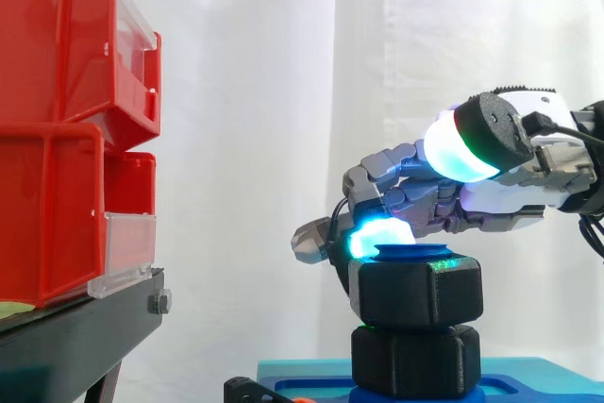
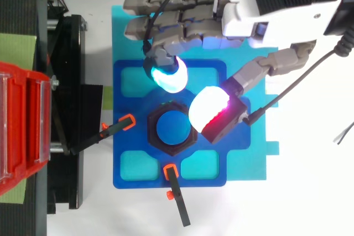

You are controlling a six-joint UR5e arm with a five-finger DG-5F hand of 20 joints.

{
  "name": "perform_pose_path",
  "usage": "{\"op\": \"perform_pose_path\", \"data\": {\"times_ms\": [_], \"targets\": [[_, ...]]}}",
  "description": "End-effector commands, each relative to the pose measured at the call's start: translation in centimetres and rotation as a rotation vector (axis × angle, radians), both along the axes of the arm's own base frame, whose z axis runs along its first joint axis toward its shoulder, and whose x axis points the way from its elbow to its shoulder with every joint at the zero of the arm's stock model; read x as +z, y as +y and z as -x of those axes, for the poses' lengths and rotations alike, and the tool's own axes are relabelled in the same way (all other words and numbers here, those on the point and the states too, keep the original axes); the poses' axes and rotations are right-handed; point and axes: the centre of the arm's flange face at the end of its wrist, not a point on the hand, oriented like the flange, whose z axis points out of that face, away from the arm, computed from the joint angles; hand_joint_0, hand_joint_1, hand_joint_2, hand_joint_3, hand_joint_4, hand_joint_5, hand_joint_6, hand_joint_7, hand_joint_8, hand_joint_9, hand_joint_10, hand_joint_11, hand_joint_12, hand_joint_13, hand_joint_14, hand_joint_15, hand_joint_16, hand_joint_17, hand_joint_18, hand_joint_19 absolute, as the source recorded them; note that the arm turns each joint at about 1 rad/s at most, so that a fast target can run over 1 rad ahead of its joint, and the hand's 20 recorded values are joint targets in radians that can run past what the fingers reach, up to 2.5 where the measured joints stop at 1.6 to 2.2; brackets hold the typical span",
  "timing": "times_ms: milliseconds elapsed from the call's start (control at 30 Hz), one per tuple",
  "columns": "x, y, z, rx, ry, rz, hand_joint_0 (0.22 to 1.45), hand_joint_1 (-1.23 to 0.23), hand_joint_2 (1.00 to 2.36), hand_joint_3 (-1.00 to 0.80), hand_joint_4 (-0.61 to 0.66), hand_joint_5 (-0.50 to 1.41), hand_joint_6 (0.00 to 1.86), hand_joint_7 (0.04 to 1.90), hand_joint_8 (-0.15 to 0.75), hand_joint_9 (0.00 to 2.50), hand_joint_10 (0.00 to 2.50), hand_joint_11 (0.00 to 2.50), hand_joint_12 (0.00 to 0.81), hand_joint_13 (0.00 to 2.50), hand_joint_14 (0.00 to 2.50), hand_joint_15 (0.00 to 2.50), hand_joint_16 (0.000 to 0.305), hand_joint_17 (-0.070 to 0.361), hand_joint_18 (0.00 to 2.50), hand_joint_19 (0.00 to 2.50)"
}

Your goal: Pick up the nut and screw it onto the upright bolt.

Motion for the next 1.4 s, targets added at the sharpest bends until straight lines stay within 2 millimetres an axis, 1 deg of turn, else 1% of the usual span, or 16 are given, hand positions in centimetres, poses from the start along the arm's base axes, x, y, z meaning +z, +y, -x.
{"op": "perform_pose_path", "data": {"times_ms": [0,133,267,300,333,400,500,533,700,733,900,967,1067,1133,1233,1367], "targets": [[0.0,-0.5,0.1,-0.003,0.002,0.001,0.51,-0.23,1.00,-0.50,0.22,-0.10,0.52,1.40,0.250,0.39,0.00,0.00,0.304,0.22,0.00,0.00,0.036,0.082,0.00,0.00],[0.8,-0.8,-0.2,0.000,-0.014,0.002,0.51,-0.24,1.00,-0.50,0.23,-0.09,0.56,1.35,0.261,0.45,0.00,0.00,0.299,0.26,0.00,0.00,0.035,0.079,0.00,0.00],[1.2,-1.0,-0.3,0.002,-0.024,0.002,0.52,-0.24,1.00,-0.50,0.23,-0.08,0.50,1.42,0.256,0.46,0.00,0.00,0.295,0.26,0.00,0.00,0.034,0.078,0.00,0.00],[2.1,-0.9,-0.6,0.007,-0.040,0.003,0.51,-0.22,1.00,-0.50,0.25,-0.11,0.50,1.22,0.245,0.41,0.00,0.00,0.300,0.24,0.00,0.00,0.035,0.079,0.00,0.00],[2.9,-1.0,-0.9,0.011,-0.053,0.004,0.51,-0.21,1.00,-0.50,0.28,-0.13,0.50,1.10,0.239,0.39,0.00,0.00,0.303,0.23,0.00,0.00,0.036,0.081,0.00,0.00],[4.1,-0.9,-1.2,0.029,-0.062,0.008,0.50,-0.20,1.00,-0.50,0.27,-0.15,0.50,0.93,0.228,0.35,0.00,0.00,0.306,0.19,0.00,0.00,0.038,0.087,0.00,0.00],[4.6,-0.7,-1.3,0.038,-0.070,0.023,0.50,-0.19,1.00,-0.50,0.23,-0.17,0.50,0.80,0.221,0.32,0.00,0.00,0.308,0.16,0.00,0.00,0.040,0.089,0.00,0.00],[4.4,-0.3,-1.4,0.042,-0.071,0.032,0.50,-0.18,1.00,-0.50,0.22,-0.17,0.50,0.77,0.215,0.30,0.00,0.00,0.309,0.14,0.00,0.00,0.040,0.090,0.00,0.00],[4.5,1.1,-1.7,0.058,-0.081,0.028,0.49,-0.16,1.00,-0.50,0.20,-0.18,0.50,0.70,0.207,0.26,0.00,0.00,0.315,0.10,0.00,0.00,0.042,0.096,0.00,0.00],[4.5,1.8,-1.9,0.056,-0.080,0.027,0.49,-0.16,1.00,-0.50,0.20,-0.18,0.50,0.69,0.206,0.26,0.00,0.00,0.315,0.10,0.00,0.00,0.043,0.096,0.00,0.00],[4.6,3.5,-2.4,0.041,-0.090,0.023,0.49,-0.12,1.00,-0.50,0.19,-0.19,0.50,0.69,0.198,0.20,0.00,0.00,0.316,0.06,0.00,0.00,0.043,0.097,0.00,0.00],[4.6,3.8,-2.4,0.039,-0.090,0.021,0.49,-0.12,1.00,-0.50,0.19,-0.19,0.50,0.69,0.198,0.20,0.00,0.00,0.316,0.06,0.00,0.00,0.043,0.098,0.00,0.00],[4.1,4.3,-2.4,0.041,-0.080,0.021,0.48,-0.11,1.00,-0.50,0.18,-0.19,0.50,0.69,0.200,0.19,0.00,0.00,0.319,0.05,0.00,0.00,0.044,0.099,0.00,0.00],[2.6,4.6,-1.9,0.034,-0.057,0.019,0.48,-0.11,1.00,-0.50,0.18,-0.19,0.50,0.69,0.198,0.18,0.00,0.00,0.319,0.05,0.00,0.00,0.044,0.100,0.00,0.00],[2.2,4.8,-1.9,0.021,-0.057,0.018,0.48,-0.11,1.00,-0.50,0.18,-0.19,0.50,0.69,0.198,0.18,0.00,0.00,0.320,0.04,0.00,0.00,0.045,0.101,0.00,0.00],[-0.1,5.2,-1.2,0.017,-0.046,0.017,0.48,-0.10,1.00,-0.50,0.18,-0.19,0.50,0.70,0.198,0.18,0.00,0.00,0.320,0.04,0.00,0.00,0.045,0.101,0.00,0.00]]}}
